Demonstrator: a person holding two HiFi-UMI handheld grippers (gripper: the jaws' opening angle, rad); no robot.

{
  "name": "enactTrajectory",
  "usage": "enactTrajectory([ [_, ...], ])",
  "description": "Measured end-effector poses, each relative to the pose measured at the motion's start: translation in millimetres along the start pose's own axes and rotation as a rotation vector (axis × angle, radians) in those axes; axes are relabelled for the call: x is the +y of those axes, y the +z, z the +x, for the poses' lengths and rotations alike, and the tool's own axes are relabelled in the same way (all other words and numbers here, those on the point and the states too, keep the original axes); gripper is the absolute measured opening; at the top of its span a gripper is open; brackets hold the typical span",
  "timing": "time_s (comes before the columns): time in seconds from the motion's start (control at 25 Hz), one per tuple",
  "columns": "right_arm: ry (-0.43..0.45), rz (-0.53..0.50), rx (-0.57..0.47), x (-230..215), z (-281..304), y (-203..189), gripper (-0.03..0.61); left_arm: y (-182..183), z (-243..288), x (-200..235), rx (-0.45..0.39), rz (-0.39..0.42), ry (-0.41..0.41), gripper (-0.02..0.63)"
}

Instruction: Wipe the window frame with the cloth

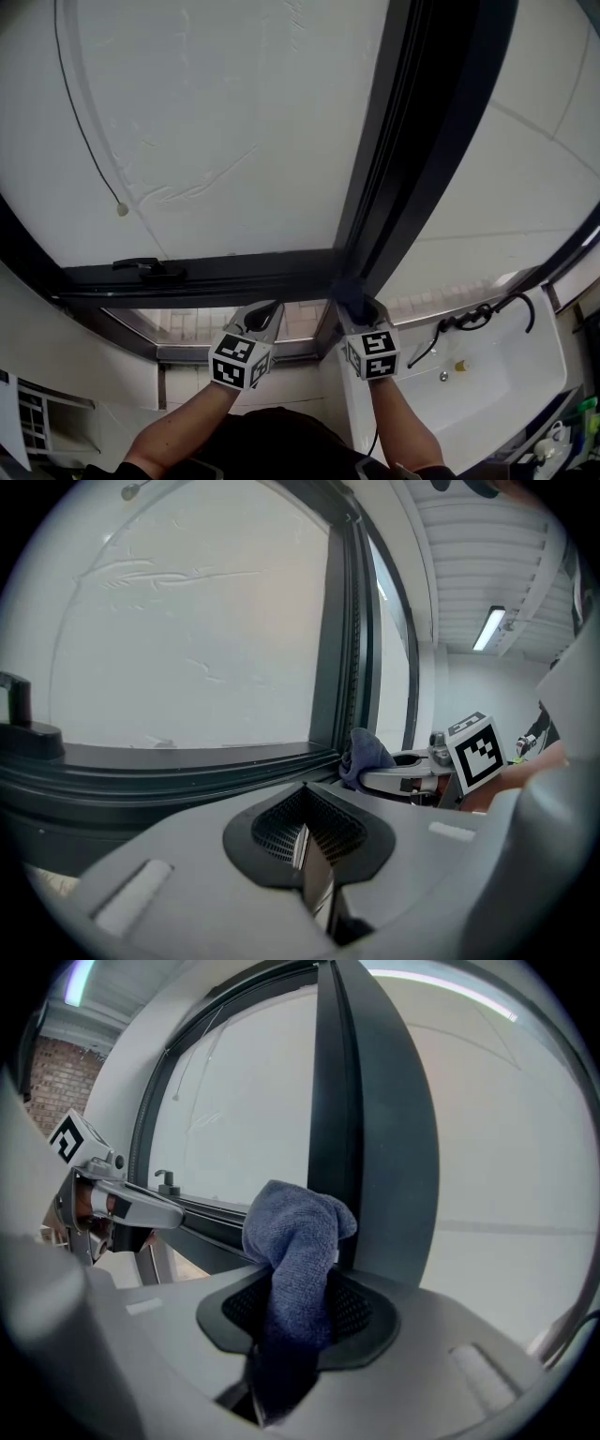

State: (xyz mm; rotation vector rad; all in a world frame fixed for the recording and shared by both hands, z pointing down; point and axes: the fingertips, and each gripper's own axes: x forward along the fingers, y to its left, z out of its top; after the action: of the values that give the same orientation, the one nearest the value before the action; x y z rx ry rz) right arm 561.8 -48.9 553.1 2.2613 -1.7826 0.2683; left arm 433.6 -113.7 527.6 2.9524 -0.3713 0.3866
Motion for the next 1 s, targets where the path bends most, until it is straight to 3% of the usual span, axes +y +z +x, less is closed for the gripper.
enactTrajectory([
  [0.4, 0.12, 0.0, 0.006, 61.9, 23.7, 12.6, 0.127, -0.7, -50.3, 48.4, -0.024, -0.032, 0.106, -0.006],
  [1.0, 0.206, 0.011, 0.041, 134.8, 50.9, 24.2, 0.127, -19.0, -128.4, 109.6, -0.039, -0.107, 0.235, -0.006],
])
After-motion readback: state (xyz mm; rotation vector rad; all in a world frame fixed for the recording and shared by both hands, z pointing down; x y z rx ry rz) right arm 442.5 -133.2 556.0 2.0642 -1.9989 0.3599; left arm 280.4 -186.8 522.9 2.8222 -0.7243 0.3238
